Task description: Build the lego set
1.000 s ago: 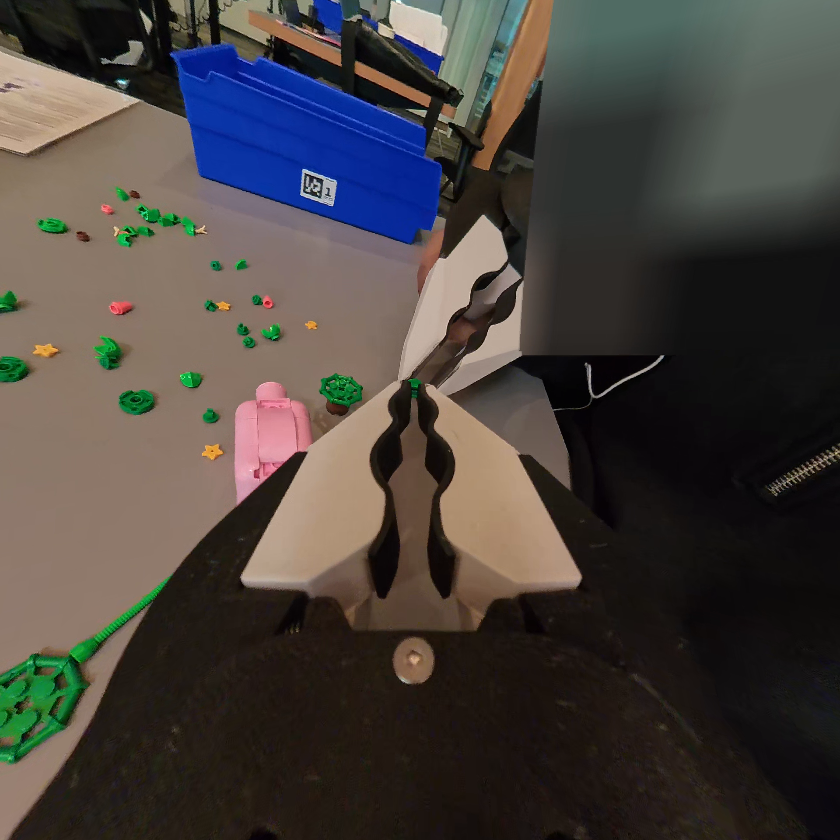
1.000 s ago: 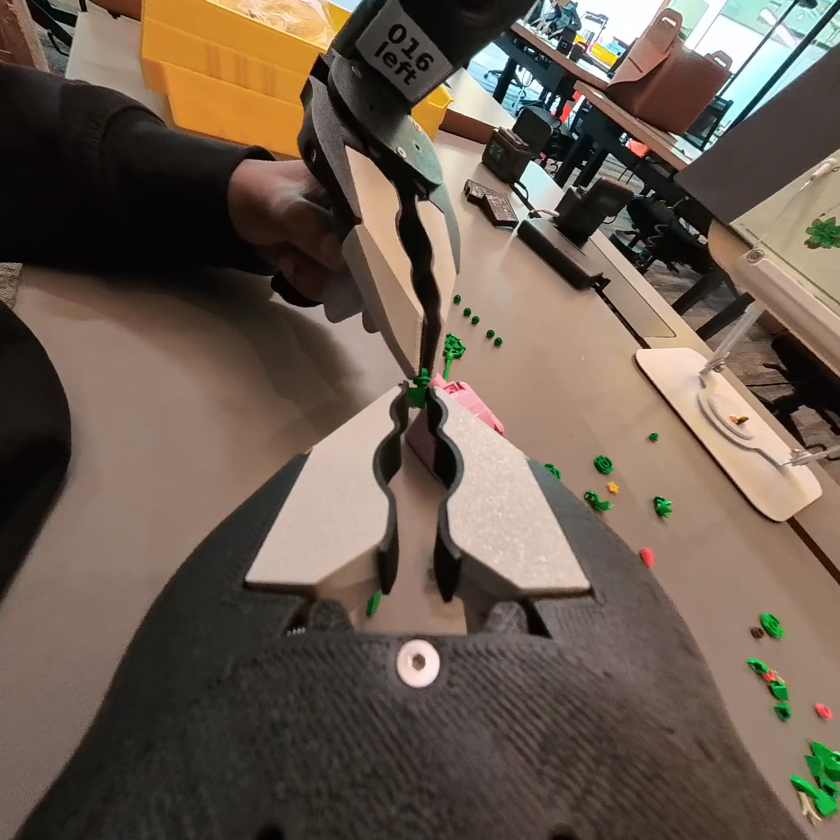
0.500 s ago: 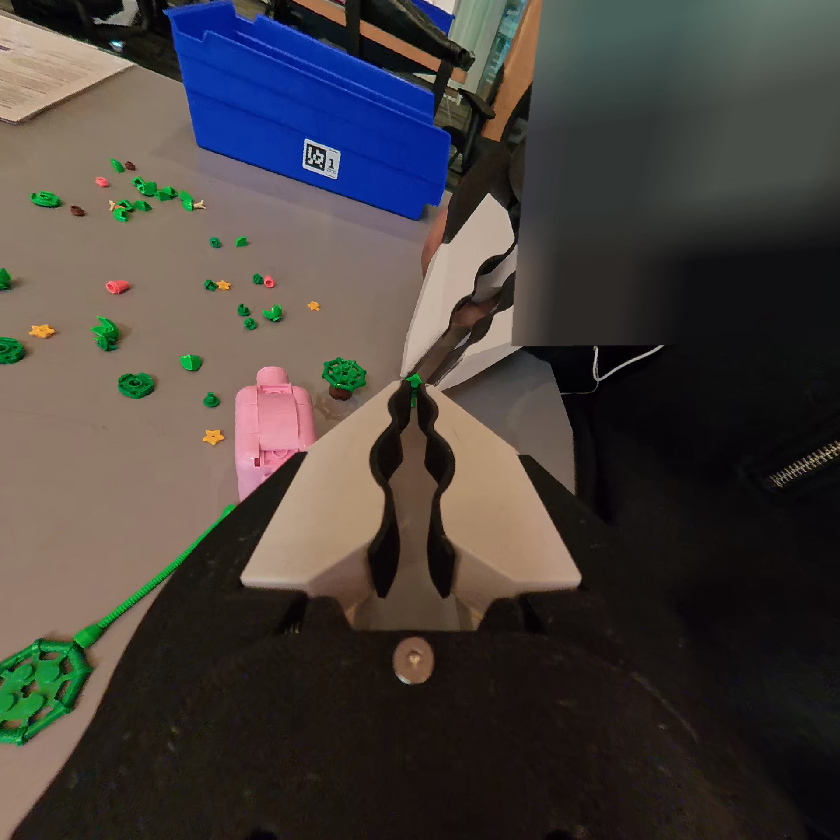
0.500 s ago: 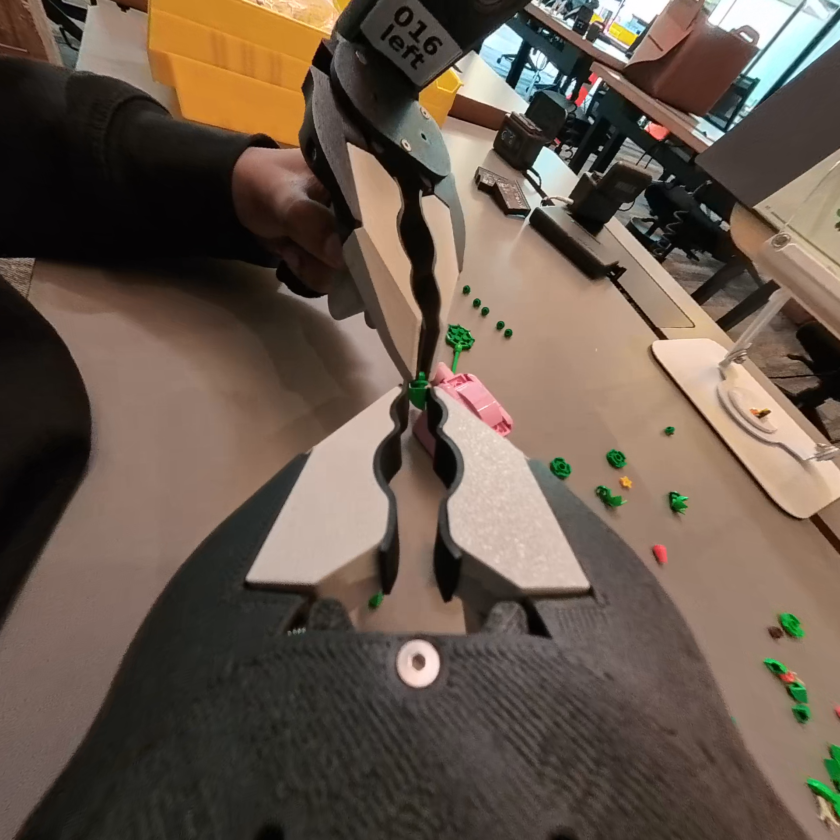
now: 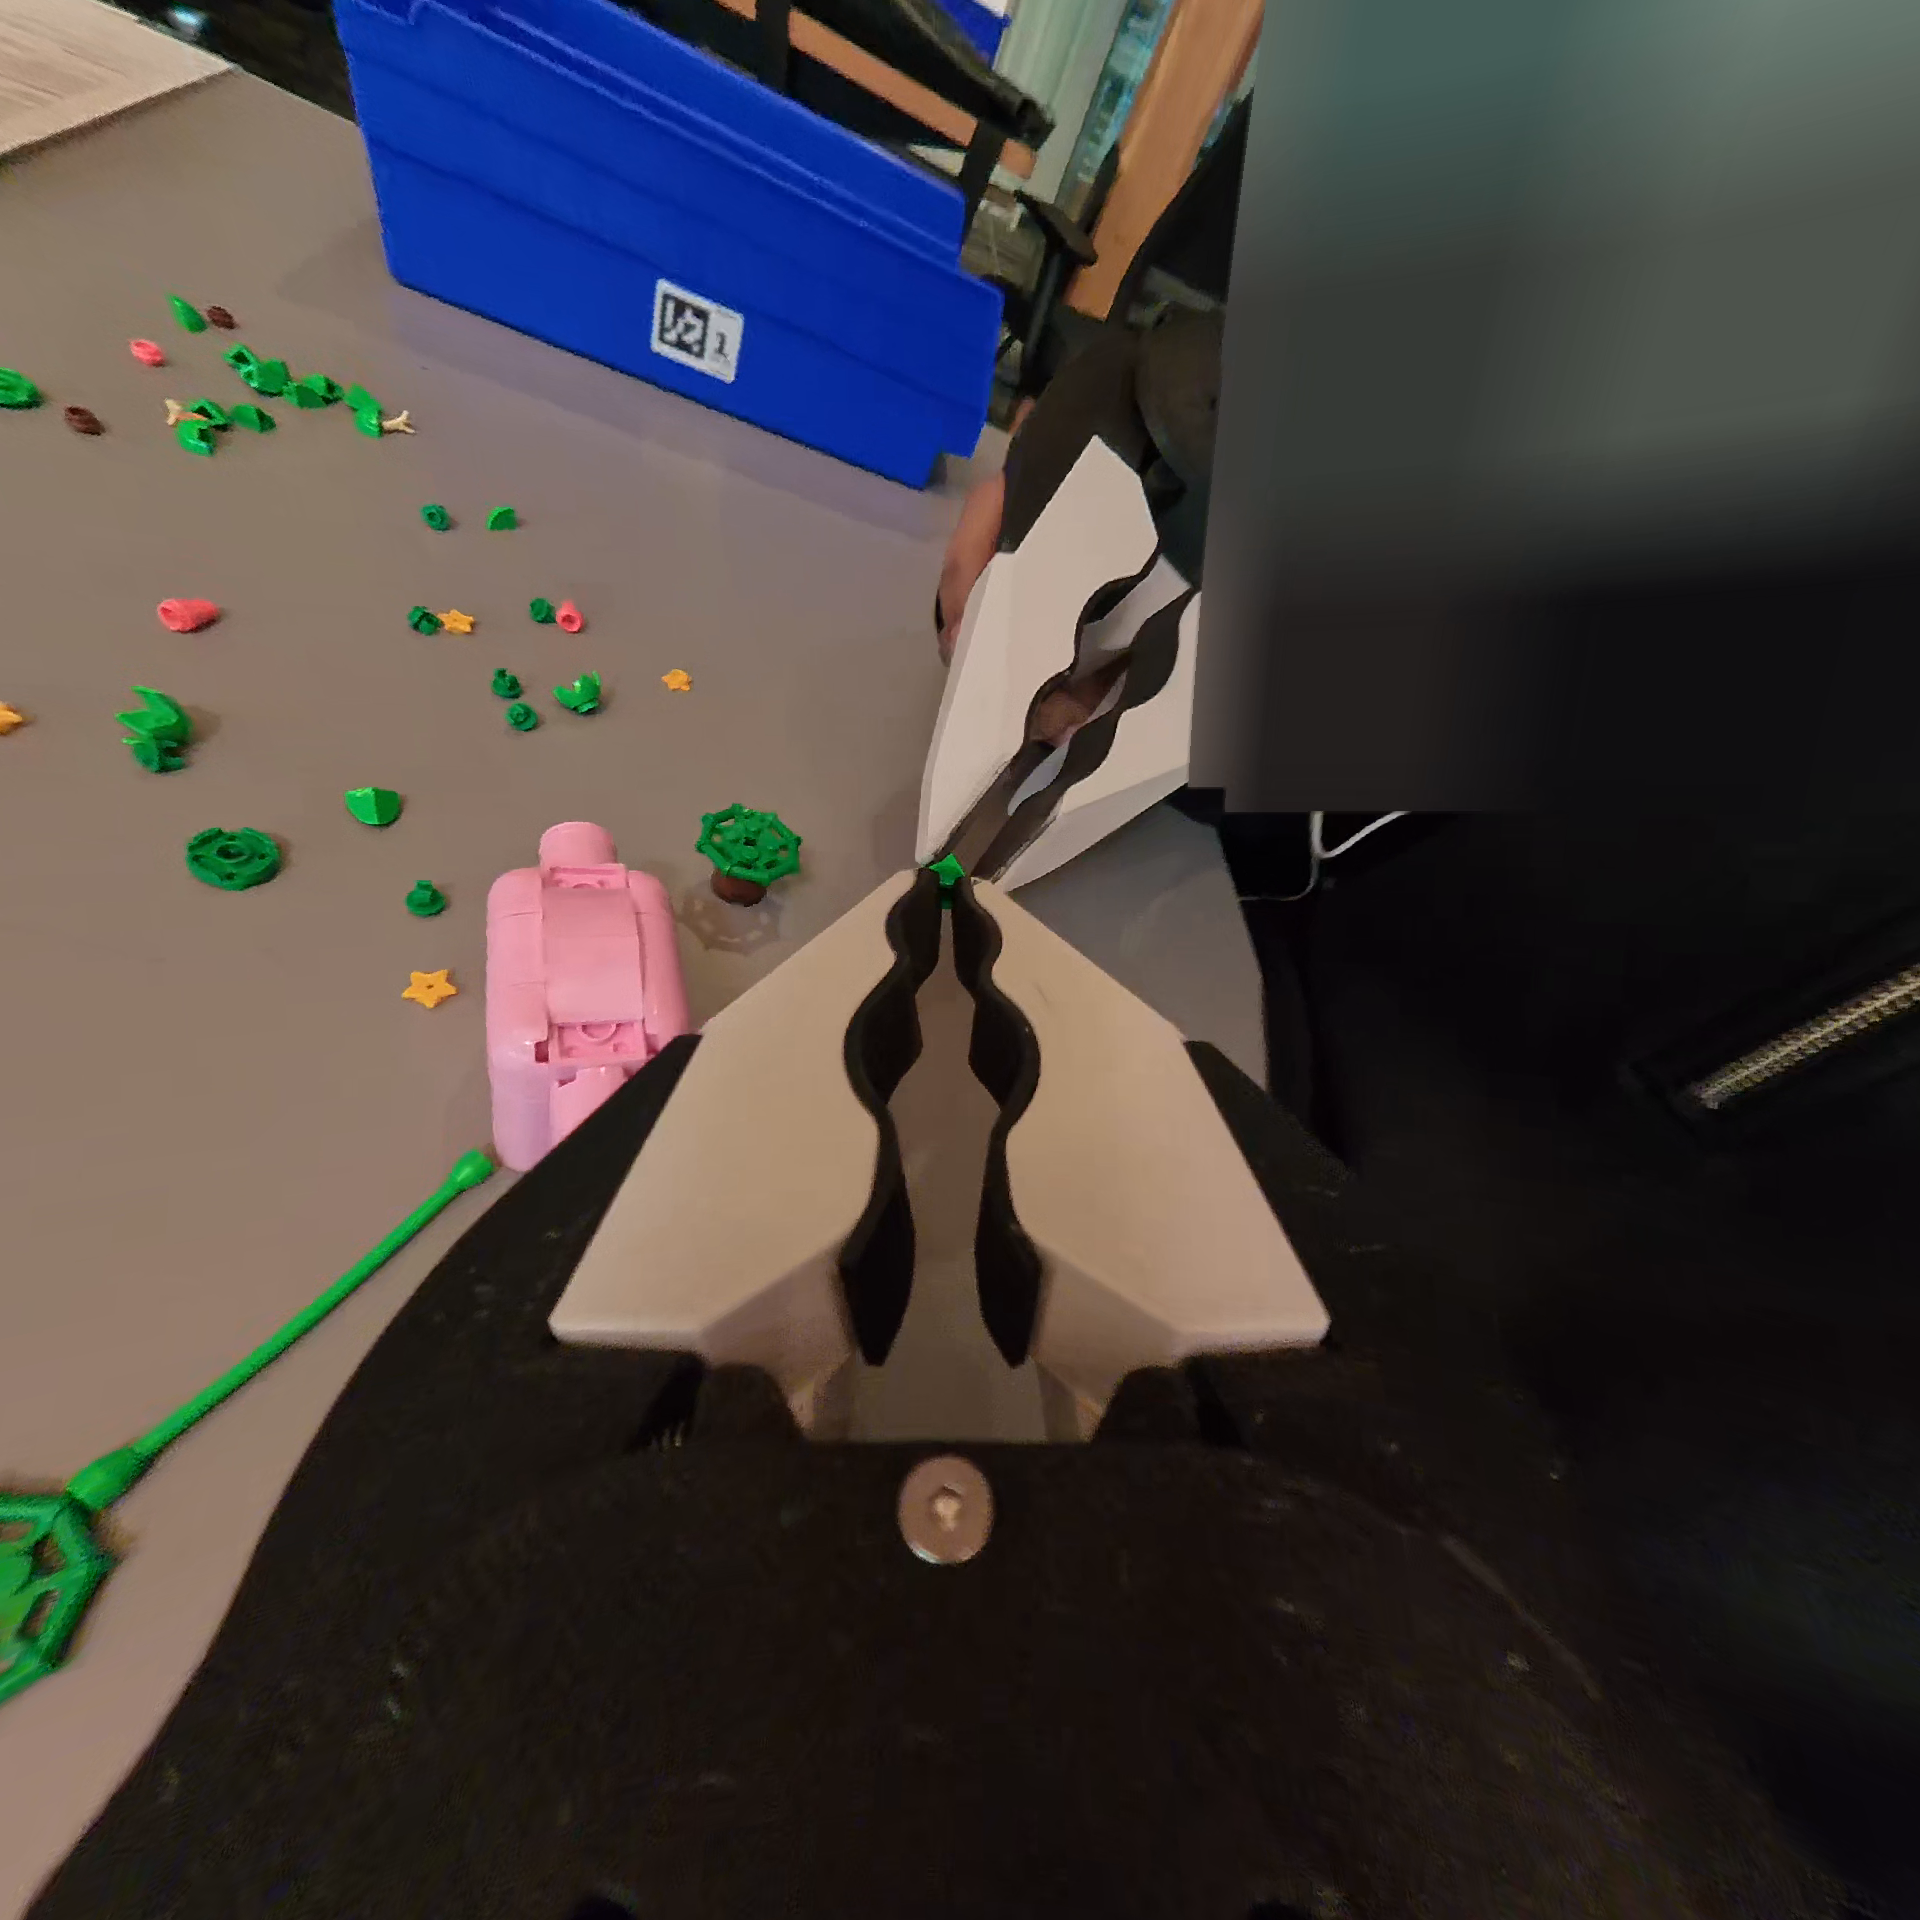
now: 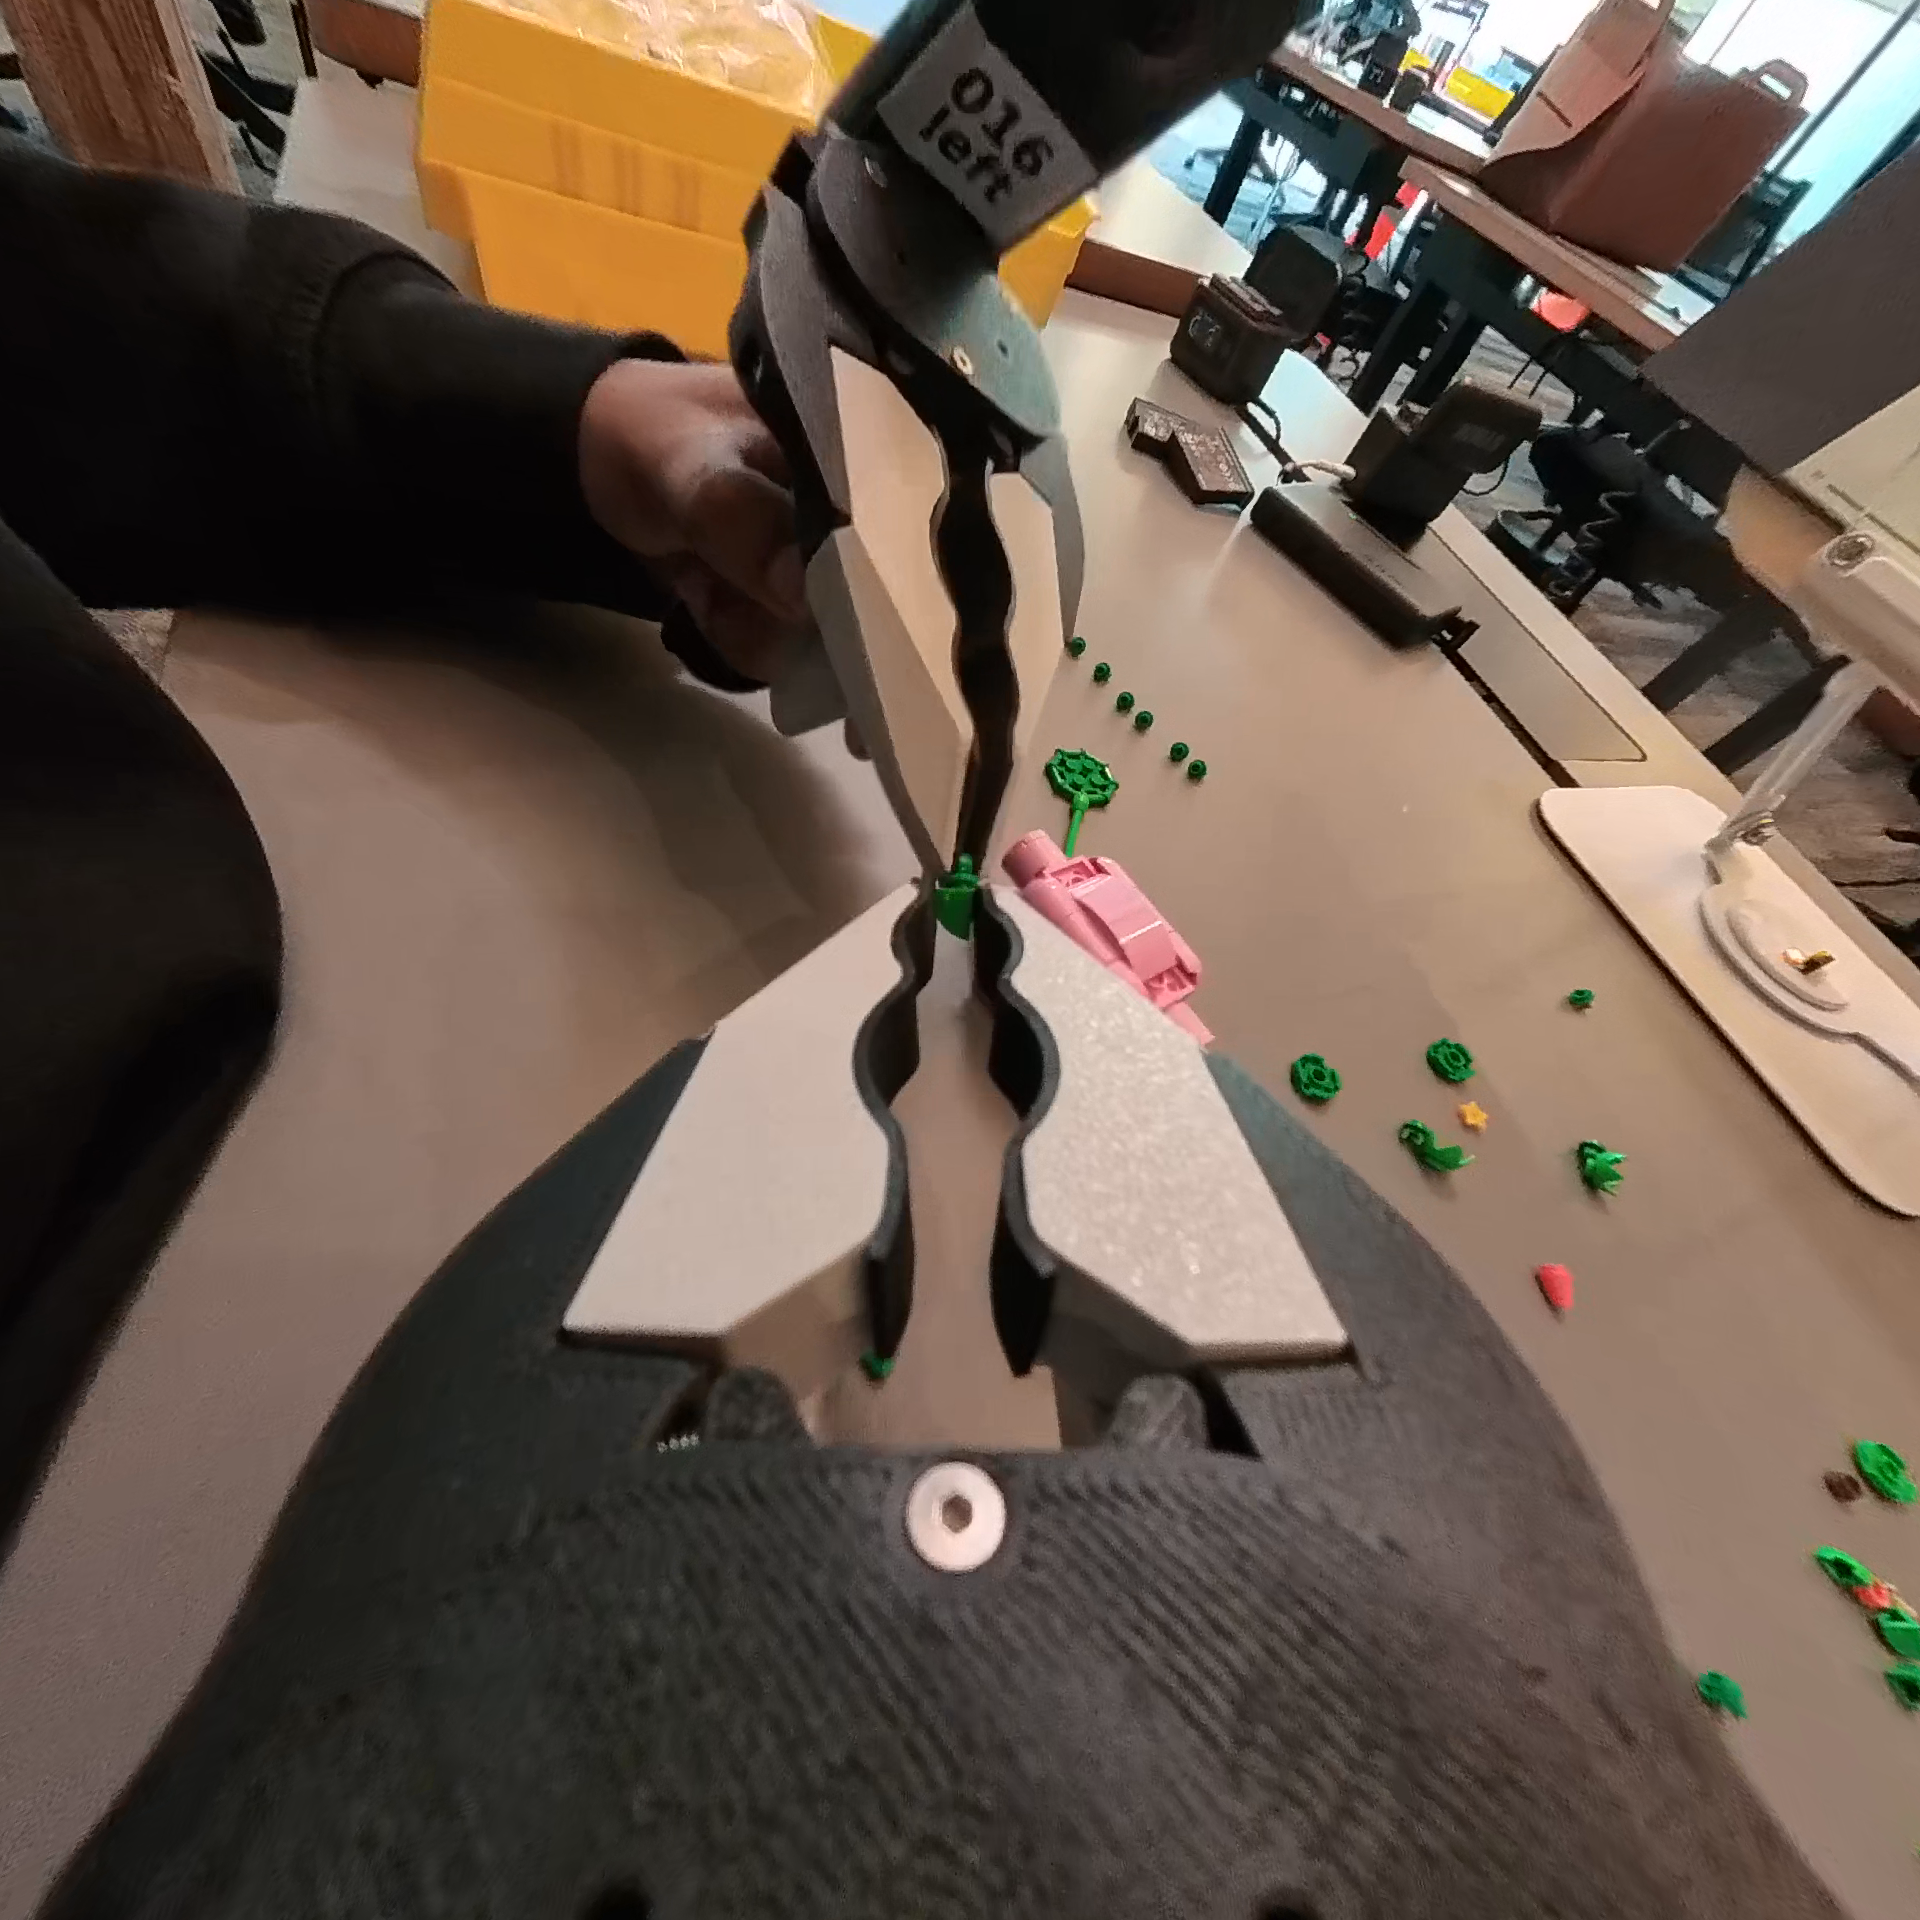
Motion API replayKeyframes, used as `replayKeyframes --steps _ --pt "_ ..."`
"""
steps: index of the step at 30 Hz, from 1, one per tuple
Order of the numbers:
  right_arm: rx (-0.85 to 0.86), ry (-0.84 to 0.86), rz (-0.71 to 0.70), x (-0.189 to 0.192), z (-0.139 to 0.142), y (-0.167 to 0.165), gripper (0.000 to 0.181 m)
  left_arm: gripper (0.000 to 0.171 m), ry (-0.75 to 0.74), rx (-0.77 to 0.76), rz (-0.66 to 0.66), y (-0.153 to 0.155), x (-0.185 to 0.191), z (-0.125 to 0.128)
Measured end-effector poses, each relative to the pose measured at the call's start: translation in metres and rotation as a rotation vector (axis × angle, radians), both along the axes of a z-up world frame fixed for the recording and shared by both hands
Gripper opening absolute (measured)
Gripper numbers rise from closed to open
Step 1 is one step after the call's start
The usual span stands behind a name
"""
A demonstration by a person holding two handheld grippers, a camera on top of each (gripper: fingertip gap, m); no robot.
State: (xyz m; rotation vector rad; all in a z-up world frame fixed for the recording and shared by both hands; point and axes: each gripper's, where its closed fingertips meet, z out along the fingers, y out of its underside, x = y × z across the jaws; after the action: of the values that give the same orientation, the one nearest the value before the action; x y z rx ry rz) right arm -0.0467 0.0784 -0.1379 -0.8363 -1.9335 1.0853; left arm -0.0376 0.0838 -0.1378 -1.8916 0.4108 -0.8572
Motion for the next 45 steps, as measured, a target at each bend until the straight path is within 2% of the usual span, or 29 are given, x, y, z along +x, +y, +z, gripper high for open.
replayKeyframes --steps 11,24,33,36,38,45 --pt "-0.081 0.027 0.061 0.008 0.012 -0.005 0.005 0.0 -0.14 0.002 -0.059 -0.004 0.008 0.011" --pt "-0.283 0.113 0.102 0.01 0.04 -0.005 0.006 0.0 -0.434 0.054 -0.116 -0.004 0.01 0.038" --pt "-0.245 0.165 0.087 0.009 0.042 -0.004 0.007 0.0 -0.473 0.052 -0.117 -0.004 0.008 0.04" --pt "-0.231 0.175 0.078 0.009 0.043 -0.001 0.015 0.0 -0.486 0.057 -0.114 -0.005 0.005 0.042" --pt "-0.192 0.187 0.069 0.009 0.041 0.001 0.018 0.0 -0.498 0.054 -0.116 -0.005 0.004 0.043" --pt "0.009 0.26 0.086 0.013 0.035 -0.004 0.012 0.0 -0.551 -0.027 -0.163 -0.006 0.009 0.037"
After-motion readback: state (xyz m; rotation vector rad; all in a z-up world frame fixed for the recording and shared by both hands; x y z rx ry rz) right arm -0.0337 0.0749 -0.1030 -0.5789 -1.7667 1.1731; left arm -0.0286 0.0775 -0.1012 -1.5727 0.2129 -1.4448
